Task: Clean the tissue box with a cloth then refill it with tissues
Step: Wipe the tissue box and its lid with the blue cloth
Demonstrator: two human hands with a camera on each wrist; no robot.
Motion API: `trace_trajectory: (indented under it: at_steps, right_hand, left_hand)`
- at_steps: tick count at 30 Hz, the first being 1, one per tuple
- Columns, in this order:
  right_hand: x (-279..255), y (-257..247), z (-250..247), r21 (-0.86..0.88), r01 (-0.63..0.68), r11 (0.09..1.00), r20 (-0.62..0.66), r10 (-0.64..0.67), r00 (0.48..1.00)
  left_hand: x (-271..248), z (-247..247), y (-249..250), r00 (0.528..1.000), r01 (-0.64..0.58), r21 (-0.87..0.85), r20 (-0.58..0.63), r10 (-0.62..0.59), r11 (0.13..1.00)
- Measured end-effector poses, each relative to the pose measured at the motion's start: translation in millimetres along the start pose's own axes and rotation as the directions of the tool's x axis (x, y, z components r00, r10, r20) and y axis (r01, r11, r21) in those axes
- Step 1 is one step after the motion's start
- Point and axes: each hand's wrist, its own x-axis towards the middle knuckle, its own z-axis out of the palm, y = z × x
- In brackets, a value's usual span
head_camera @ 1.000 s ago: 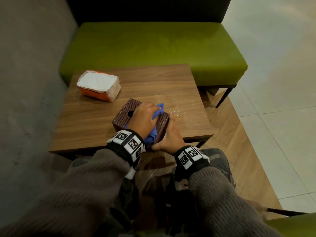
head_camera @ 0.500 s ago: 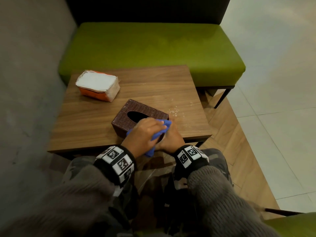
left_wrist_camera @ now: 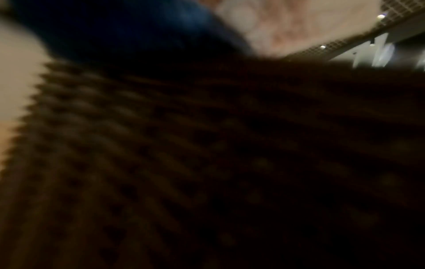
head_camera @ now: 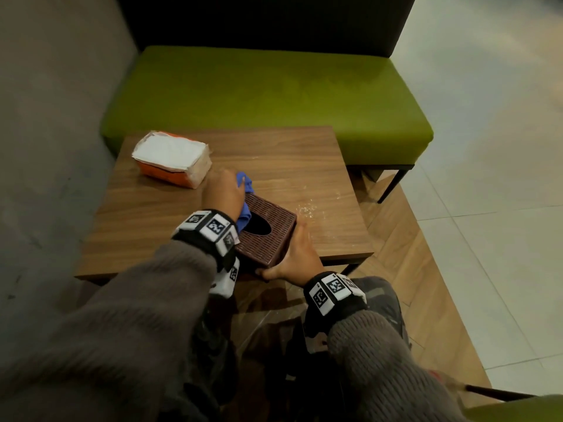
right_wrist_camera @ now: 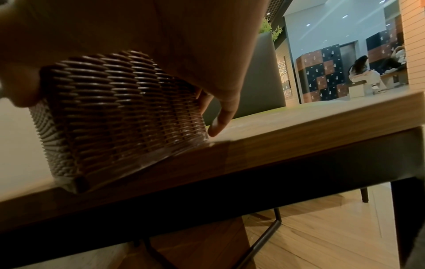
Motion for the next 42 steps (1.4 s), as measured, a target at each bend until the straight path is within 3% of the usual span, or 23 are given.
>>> trace_trajectory:
  at_steps: [2,3,5,7,8,9,12,13,15,20,23,27,29,36,42]
  right_hand:
    - [1.3,2.4,1.5,-0.009,-0.006,1.0,-0.006,0.006,1.0]
    - [1.6,3.1,2.4,-0.025,-0.014,1.0,0.007,0.014,1.0]
    - [2.1,6.0,4.9,-0.083,0.0,0.997,0.041,0.003,0.999]
    - [1.7,7.1,6.2,-0.103,0.007,0.995,0.043,-0.003,0.999]
    - [1.6,5.3,5.1,-0.066,-0.012,0.998,0.036,0.014,0.999]
    - [1.6,3.5,3.9,-0.037,-0.021,0.999,0.024,0.021,0.999]
    - [1.1,0.6,0.7,-0.018,0.006,1.0,-0.002,-0.006,1.0]
    - [0.9,-0.4,-1.0,-0.021,0.003,1.0,0.006,-0.003,1.0]
    - [1.0,-0.8,-2.9,-0.044,-0.008,0.999,0.028,0.009,1.0]
    - [1.7,-0.9,-1.2,-0.05,-0.024,0.998,0.024,0.026,0.999]
    - [2.0,0.4,0.1,-0.052,-0.02,0.998,0.021,0.021,1.0]
    - [-1.3,-3.3,0.6,-0.002,-0.022,1.0,-0.025,0.022,0.999]
    - [-3.3,-5.9,0.9,0.03,-0.029,0.999,-0.045,0.03,0.999]
    - [-0.7,-4.8,5.9,0.001,-0.052,0.999,-0.055,0.052,0.997]
    - [-0.1,-1.8,4.6,-0.029,-0.017,0.999,-0.037,0.016,0.999]
  left_hand:
    - [-15.2,10.6,19.1,0.988,-0.103,0.031,0.115,0.099,0.994]
    - [-31.2,20.8,26.0,0.961,-0.256,0.007,0.115,0.253,0.967]
    - [-72.1,32.5,29.3,0.796,-0.596,-0.057,0.09,0.598,0.801]
    - [-75.8,33.9,17.1,0.629,-0.763,-0.087,0.134,0.766,0.641]
    - [-64.2,31.2,9.8,0.616,-0.771,-0.074,0.169,0.769,0.633]
    - [-48.9,27.3,1.7,0.649,-0.745,-0.036,0.186,0.737,0.666]
    - [-3.7,6.9,-26.1,0.872,-0.481,0.046,0.132,0.472,0.875]
    - [4.8,1.6,-34.3,0.916,-0.39,0.021,0.112,0.386,0.92]
    - [3.0,-2.6,-40.3,0.948,-0.315,-0.038,0.042,0.317,0.948]
    - [-46.0,-1.0,-53.0,0.978,-0.156,-0.122,-0.161,0.136,0.98]
    - [-93.7,5.9,-47.8,0.952,-0.288,-0.111,-0.142,0.271,0.951]
    - [-143.4,25.6,-19.5,0.854,-0.519,-0.084,-0.095,0.511,0.851]
    - [-139.8,27.8,-8.1,0.85,-0.525,-0.086,-0.111,0.516,0.847]
    - [-126.7,25.2,10.6,0.904,-0.416,0.123,-0.052,0.424,0.901]
    - [-116.2,3.7,-28.7,0.911,-0.389,0.179,-0.067,0.406,0.904]
